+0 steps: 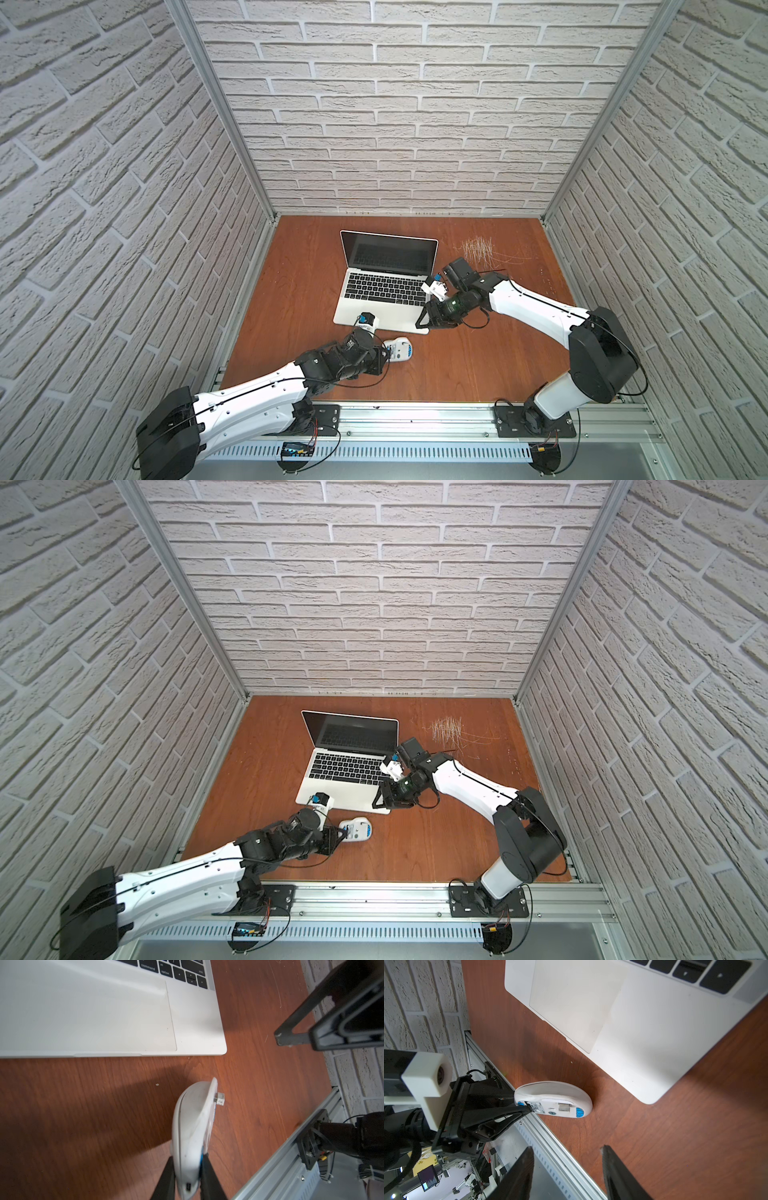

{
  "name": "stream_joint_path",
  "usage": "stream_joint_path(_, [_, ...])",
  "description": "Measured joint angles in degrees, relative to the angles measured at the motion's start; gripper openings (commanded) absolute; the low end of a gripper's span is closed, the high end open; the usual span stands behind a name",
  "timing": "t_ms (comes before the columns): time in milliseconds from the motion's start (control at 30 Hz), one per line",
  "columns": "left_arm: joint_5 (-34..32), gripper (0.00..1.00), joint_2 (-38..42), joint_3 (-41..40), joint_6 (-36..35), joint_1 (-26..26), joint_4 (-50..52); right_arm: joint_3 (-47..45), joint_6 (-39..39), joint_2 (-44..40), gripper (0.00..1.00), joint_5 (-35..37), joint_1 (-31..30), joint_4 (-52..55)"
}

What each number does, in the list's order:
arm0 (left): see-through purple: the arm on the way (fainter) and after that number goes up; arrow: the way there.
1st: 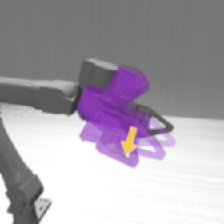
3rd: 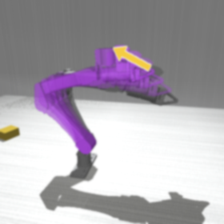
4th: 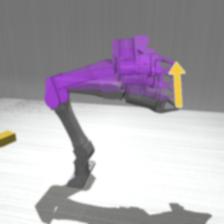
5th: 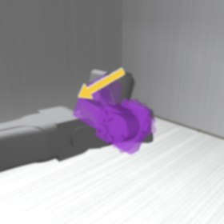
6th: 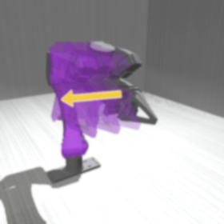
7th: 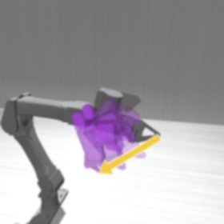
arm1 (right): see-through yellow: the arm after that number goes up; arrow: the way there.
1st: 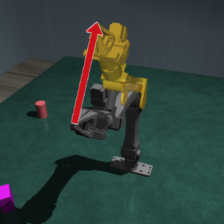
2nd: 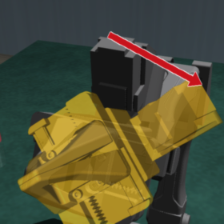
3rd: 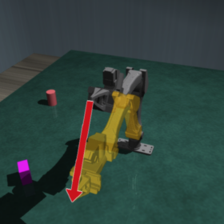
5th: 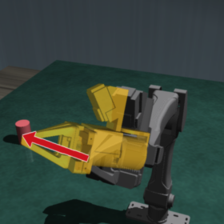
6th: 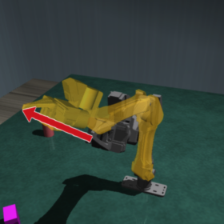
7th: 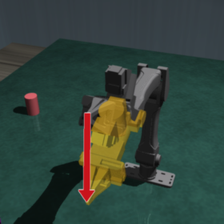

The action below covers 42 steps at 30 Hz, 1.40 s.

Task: Remove the wireless mouse receiver from the laptop
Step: Insert the USB plug into the mouse.

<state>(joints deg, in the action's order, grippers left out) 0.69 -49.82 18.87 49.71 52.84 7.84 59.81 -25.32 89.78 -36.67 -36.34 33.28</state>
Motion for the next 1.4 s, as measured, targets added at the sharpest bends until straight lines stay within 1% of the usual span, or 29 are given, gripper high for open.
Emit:
stream_joint_path(133, [3.6, 0.00, -1.8, -0.9, 3.8, -3.2, -2.7, -3.5, -0.2, -1.6, 0.56, 0.3, 0.0, -0.8])
stream_joint_path(300, [7.5, 0.00, -4.1, -1.5, 6.8, -6.3, -5.8, -6.3, -0.2, -3.6, 0.56, 1.1, 0.0, -1.2])
stream_joint_path(500, [11.3, 0.00, -7.2, -1.5, 8.5, -9.1, -8.9, -8.7, -0.2, -6.4, 0.56, 1.9, 0.0, -3.9])
stream_joint_path(667, [13.8, 0.00, -9.2, -1.5, 9.3, -10.3, -11.0, -9.5, -0.1, -6.2, 0.56, 4.6, -0.8, -5.0])
stream_joint_path(833, [15.6, 0.00, -11.4, -1.4, 9.6, -10.6, -12.9, -9.4, 1.1, -3.6, 0.57, 8.0, -3.1, -6.6])
stream_joint_path(1133, [16.7, 0.00, -13.2, -0.7, 9.6, -10.6, -14.0, -7.3, 1.2, 3.5, 0.58, 9.7, -5.0, -10.0])
stream_joint_path(1400, [17.0, 0.00, -14.2, -0.2, 9.3, -10.7, -14.2, -5.2, -0.3, 6.5, 0.54, 10.2, -5.5, -12.9])
